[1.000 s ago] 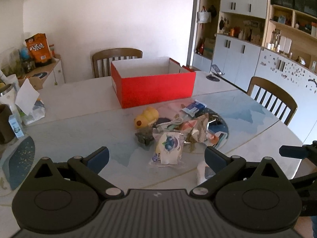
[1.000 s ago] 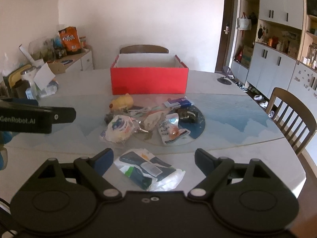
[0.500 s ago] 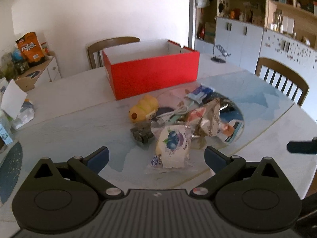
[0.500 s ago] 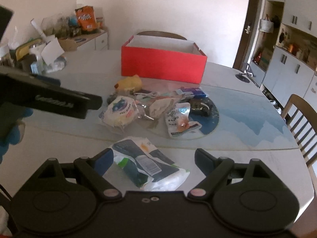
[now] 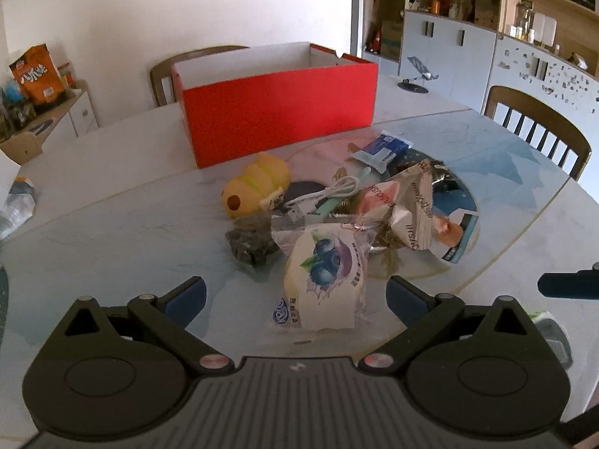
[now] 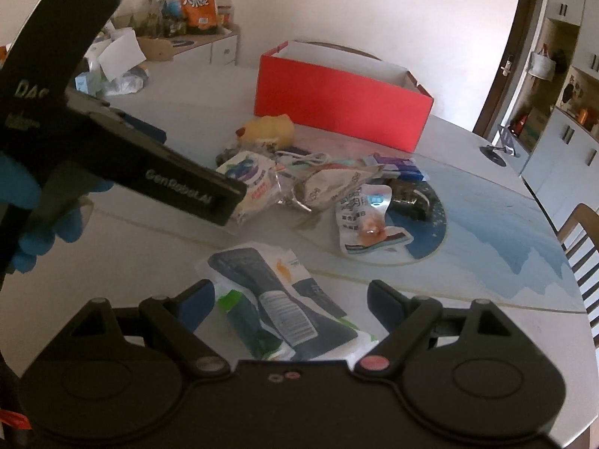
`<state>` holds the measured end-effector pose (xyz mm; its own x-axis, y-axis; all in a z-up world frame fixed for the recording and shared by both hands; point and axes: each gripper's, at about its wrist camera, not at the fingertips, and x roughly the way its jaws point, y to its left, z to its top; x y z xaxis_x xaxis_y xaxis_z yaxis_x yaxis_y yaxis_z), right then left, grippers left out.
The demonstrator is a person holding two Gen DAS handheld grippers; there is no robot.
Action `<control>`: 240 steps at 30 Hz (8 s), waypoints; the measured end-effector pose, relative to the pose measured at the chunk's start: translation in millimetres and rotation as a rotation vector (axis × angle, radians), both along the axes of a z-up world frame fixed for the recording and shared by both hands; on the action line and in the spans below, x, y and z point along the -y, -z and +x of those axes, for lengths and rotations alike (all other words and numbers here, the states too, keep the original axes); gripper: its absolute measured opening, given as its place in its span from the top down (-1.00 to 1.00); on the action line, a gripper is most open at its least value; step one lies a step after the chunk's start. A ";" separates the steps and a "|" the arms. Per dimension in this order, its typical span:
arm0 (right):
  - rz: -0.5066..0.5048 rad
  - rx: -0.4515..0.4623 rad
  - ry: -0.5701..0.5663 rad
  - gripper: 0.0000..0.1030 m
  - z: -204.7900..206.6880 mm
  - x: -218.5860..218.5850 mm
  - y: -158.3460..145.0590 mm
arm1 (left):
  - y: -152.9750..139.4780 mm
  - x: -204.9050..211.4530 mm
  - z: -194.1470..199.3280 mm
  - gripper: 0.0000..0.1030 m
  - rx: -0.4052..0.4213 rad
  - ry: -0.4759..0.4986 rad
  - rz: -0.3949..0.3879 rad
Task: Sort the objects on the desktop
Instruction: 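Reach the left tool to the blueberry bag while the right tool reaches the green-white packet, then close the left gripper on the blueberry bag while the right gripper grasps the green-white packet, then carry the blueberry bag and green-white packet with both tools into the red box, then open both grippers to drop the two bags inside the red box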
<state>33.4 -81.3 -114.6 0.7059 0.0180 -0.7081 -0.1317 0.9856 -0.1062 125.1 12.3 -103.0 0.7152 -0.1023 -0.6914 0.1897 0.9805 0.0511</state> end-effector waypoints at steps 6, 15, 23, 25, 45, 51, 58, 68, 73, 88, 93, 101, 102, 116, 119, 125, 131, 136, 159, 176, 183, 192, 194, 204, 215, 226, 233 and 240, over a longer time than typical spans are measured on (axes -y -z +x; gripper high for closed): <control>-0.005 -0.040 -0.016 -0.62 9.5 2.8 9.0 | 8.0 9.2 9.1 -0.99 -0.008 0.007 0.036; 0.007 -0.076 0.014 -0.10 16.8 10.2 13.3 | 12.1 18.7 13.7 -0.73 -0.014 0.004 0.055; 0.030 -0.077 0.024 0.10 18.2 12.8 7.7 | 13.6 28.6 16.1 -0.12 -0.015 0.029 0.059; 0.027 -0.075 0.026 0.20 18.3 12.7 6.4 | 14.5 30.8 16.6 -0.09 -0.016 0.034 0.061; 0.082 -0.075 0.135 0.76 17.4 43.9 -10.7 | 10.8 32.4 9.1 0.10 -0.020 0.035 0.071; 0.134 -0.080 0.209 0.77 17.8 59.3 -16.3 | 3.6 27.7 0.9 0.10 -0.019 0.024 0.061; 0.175 -0.090 0.264 0.76 21.3 68.6 -26.7 | -13.7 16.2 -7.5 0.10 -0.025 0.001 0.050; 0.244 -0.083 0.284 0.76 28.3 68.3 -57.2 | -52.3 -0.1 -19.9 0.10 -0.014 -0.007 0.051; 0.263 -0.082 0.272 0.76 32.4 60.5 -74.4 | -72.2 -4.4 -25.8 0.10 -0.009 0.014 0.060; 0.310 -0.058 0.296 0.76 52.8 49.5 -108.0 | -105.3 -12.0 -12.6 0.10 -0.033 0.049 0.018; 0.315 -0.048 0.264 0.76 72.7 54.9 -117.1 | -114.0 -12.2 3.5 0.10 -0.027 0.021 0.015; 0.347 -0.050 0.193 0.76 119.1 78.1 -132.0 | -127.6 -5.2 41.6 0.10 -0.032 -0.043 0.016; 0.350 -0.052 0.182 0.76 126.1 81.8 -133.4 | -128.9 -3.1 47.0 0.10 -0.031 -0.047 0.017; 0.380 -0.079 0.153 0.76 204.1 139.9 -139.3 | -140.5 25.7 124.9 0.10 -0.034 -0.107 0.043; 0.378 -0.078 0.141 0.76 217.9 147.7 -140.5 | -141.7 28.5 139.2 0.10 -0.035 -0.121 0.058; 0.387 -0.067 0.114 0.76 244.3 157.5 -147.0 | -142.9 29.4 166.6 0.10 -0.049 -0.138 0.069; 0.371 -0.051 0.092 0.76 268.9 158.9 -152.4 | -143.4 26.6 194.3 0.10 -0.064 -0.150 0.090; 0.350 -0.056 0.081 0.76 290.5 157.0 -151.4 | -143.7 25.4 216.9 0.10 -0.080 -0.151 0.102; 0.299 -0.115 0.122 0.76 386.3 155.4 -117.3 | -116.1 15.1 313.3 0.10 -0.157 -0.143 0.191; 0.290 -0.214 0.147 0.76 426.1 157.6 -57.6 | -58.8 11.1 352.5 0.10 -0.258 -0.140 0.215; 0.267 -0.260 0.133 0.76 426.0 152.5 -37.6 | -38.3 6.5 357.6 0.10 -0.304 -0.140 0.212; 0.249 -0.291 0.128 0.76 423.8 149.9 -22.8 | -22.4 5.3 364.1 0.10 -0.346 -0.139 0.208; 0.245 -0.296 0.125 0.76 422.6 149.7 -21.2 | -19.0 4.0 365.7 0.10 -0.365 -0.143 0.204; 0.251 -0.326 0.120 0.66 423.3 150.8 -19.1 | -7.6 4.7 367.7 0.06 -0.415 -0.138 0.182; 0.268 -0.326 0.133 0.52 422.1 149.6 -22.5 | -11.2 8.8 363.8 -0.18 -0.398 -0.152 0.142; 0.291 -0.290 0.112 0.46 408.6 154.7 -52.3 | -42.5 9.1 348.7 -0.18 -0.333 -0.142 0.111; 0.306 -0.267 0.059 0.43 390.0 151.8 -75.0 | -62.7 10.3 334.4 -0.18 -0.287 -0.130 0.113; 0.319 -0.250 0.042 0.42 369.8 153.1 -93.3 | -83.2 14.6 314.4 -0.18 -0.258 -0.130 0.100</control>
